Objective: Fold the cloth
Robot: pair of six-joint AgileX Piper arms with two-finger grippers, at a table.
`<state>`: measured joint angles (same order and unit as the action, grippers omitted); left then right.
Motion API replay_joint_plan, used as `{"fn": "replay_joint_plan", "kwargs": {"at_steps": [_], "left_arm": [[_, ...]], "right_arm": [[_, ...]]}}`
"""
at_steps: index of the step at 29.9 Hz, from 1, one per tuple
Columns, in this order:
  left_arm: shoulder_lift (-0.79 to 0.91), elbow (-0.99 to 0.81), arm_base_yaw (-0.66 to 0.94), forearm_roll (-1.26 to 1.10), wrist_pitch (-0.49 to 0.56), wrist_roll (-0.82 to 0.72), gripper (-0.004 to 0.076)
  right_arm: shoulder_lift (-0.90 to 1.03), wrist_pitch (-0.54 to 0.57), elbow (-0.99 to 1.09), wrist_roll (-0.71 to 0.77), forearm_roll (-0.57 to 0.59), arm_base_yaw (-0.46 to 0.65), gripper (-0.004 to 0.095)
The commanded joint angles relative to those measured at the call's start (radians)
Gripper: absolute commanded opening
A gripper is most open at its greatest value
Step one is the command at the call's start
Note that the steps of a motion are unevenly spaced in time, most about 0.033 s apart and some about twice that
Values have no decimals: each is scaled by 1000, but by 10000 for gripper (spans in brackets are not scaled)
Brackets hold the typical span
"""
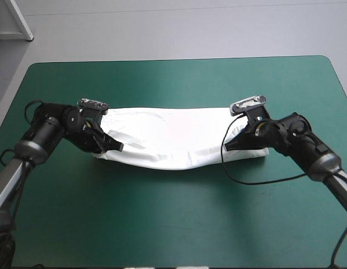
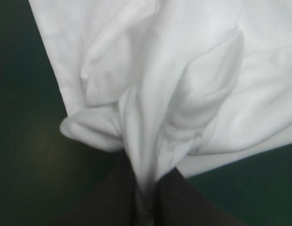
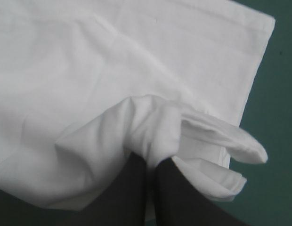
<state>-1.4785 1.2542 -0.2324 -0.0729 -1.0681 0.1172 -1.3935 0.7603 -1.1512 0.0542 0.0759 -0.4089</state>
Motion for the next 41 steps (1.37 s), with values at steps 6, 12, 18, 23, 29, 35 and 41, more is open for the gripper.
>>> {"fn": "replay_joint_plan", "kwargs": {"at_steps": [6, 12, 18, 23, 29, 35, 41], "left_arm": [[-192, 330, 0, 34, 14, -4, 19], [-298, 484, 0, 73, 23, -16, 19], [-375, 531, 23, 73, 53, -32, 19], [-423, 531, 28, 139, 121, -32, 19], [-454, 531, 28, 148, 208, -42, 118], [-455, 531, 28, 160, 262, -87, 507], [-428, 570, 28, 155, 225, -87, 627]], "right_arm": [[-167, -33, -307, -6, 38, 90, -14], [-277, -5, -453, -48, 31, 151, -14], [-368, -31, -515, -54, 25, 154, -17], [-436, -103, -533, -54, 2, 154, -17], [-465, -150, -534, -113, -109, 154, 231], [-456, -169, -534, -89, -139, 154, 746], [-380, -107, -534, -72, -150, 154, 708]]}}
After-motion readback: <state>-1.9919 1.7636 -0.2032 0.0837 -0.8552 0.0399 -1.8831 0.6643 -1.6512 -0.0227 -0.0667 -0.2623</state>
